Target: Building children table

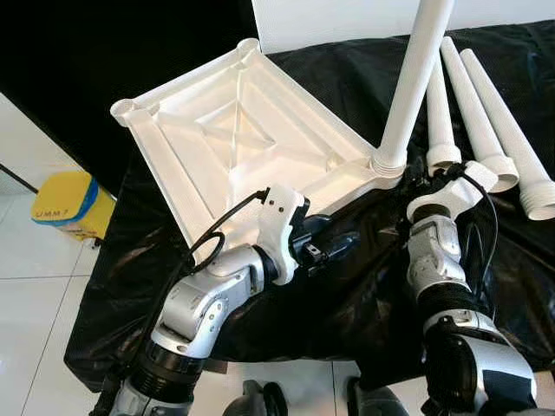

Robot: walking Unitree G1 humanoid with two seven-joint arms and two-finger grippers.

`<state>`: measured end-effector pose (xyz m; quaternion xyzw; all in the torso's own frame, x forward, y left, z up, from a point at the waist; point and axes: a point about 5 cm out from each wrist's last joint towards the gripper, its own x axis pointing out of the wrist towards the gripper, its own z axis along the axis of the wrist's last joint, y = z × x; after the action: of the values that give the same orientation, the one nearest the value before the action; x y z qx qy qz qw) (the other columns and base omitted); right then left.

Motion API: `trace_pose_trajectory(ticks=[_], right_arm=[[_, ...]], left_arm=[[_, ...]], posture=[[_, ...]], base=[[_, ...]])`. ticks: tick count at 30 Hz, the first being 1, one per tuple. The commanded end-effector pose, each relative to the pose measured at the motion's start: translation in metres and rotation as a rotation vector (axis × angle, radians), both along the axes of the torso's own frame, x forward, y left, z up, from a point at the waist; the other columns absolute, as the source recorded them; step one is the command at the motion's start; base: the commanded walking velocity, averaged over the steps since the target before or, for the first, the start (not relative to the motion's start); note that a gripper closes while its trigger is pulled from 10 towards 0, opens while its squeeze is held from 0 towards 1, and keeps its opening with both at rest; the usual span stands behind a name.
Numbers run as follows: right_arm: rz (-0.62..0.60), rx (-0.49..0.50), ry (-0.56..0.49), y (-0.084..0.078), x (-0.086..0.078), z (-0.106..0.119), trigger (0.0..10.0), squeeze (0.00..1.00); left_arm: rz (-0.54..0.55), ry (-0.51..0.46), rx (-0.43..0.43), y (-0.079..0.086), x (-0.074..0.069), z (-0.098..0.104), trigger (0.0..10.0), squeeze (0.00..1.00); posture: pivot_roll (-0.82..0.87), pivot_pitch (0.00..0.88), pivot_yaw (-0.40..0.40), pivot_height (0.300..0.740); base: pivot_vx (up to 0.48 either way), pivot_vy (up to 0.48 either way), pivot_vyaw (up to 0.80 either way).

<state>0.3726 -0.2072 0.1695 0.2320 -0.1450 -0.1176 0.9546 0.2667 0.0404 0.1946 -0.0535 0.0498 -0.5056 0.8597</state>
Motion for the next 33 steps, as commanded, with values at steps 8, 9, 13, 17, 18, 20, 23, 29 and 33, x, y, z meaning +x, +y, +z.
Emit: trace_pose_trajectory(ticks=[8,9,13,17,18,20,23,29,33], right_arm=[[0.041,0.033,0.001,0.003,0.014,0.013,0.0,0.00],[0.041,0.033,0.001,0.003,0.014,0.013,0.0,0.00],[0.042,0.038,-0.017,0.001,0.018,0.022,10.0,0.00],[0.054,0.042,-0.015,0.000,0.021,0.025,10.0,0.00],[0.054,0.042,-0.015,0.000,0.021,0.025,10.0,0.00],[0.073,0.057,-0.021,0.001,0.024,0.027,0.0,0.00],[0.079,0.056,-0.037,0.002,0.024,0.029,0.0,0.00],[0.078,-0.014,-0.100,0.005,0.022,0.037,0.0,0.00],[0.064,-0.132,-0.164,0.008,0.017,0.046,0.0,0.00]], left_arm=[[-0.074,0.014,-0.004,-0.001,-0.008,-0.002,10.0,0.00],[-0.074,0.014,-0.004,-0.001,-0.008,-0.002,10.0,0.00],[-0.073,0.016,-0.003,-0.001,-0.008,-0.002,10.0,0.00],[-0.072,0.017,-0.002,0.000,-0.008,-0.001,10.0,0.00],[-0.072,0.017,-0.002,0.000,-0.008,-0.001,10.0,0.00],[-0.074,0.016,0.000,0.000,-0.009,-0.001,10.0,0.00],[-0.072,0.015,0.000,0.000,-0.009,-0.001,10.0,0.00],[-0.065,0.015,-0.003,-0.001,-0.009,-0.001,10.0,0.00],[-0.058,0.011,-0.005,-0.001,-0.008,-0.001,10.0,0.00]], posture=[[-0.12,0.204,0.158,0.740],[-0.12,0.204,0.158,0.740],[-0.11,0.199,0.161,0.740],[-0.11,0.193,0.165,0.740],[-0.11,0.193,0.165,0.740],[-0.11,0.187,0.162,0.740],[-0.11,0.184,0.161,0.740],[-0.11,0.174,0.151,0.740],[-0.11,0.161,0.139,0.740]], base=[[0.000,0.000,0.00],[0.000,0.000,0.00],[0.000,0.000,0.00],[0.000,0.000,0.00],[0.000,0.000,0.00],[0.000,0.000,0.00],[0.000,0.000,0.00],[0.000,0.000,0.00],[0.000,0.000,0.00]])
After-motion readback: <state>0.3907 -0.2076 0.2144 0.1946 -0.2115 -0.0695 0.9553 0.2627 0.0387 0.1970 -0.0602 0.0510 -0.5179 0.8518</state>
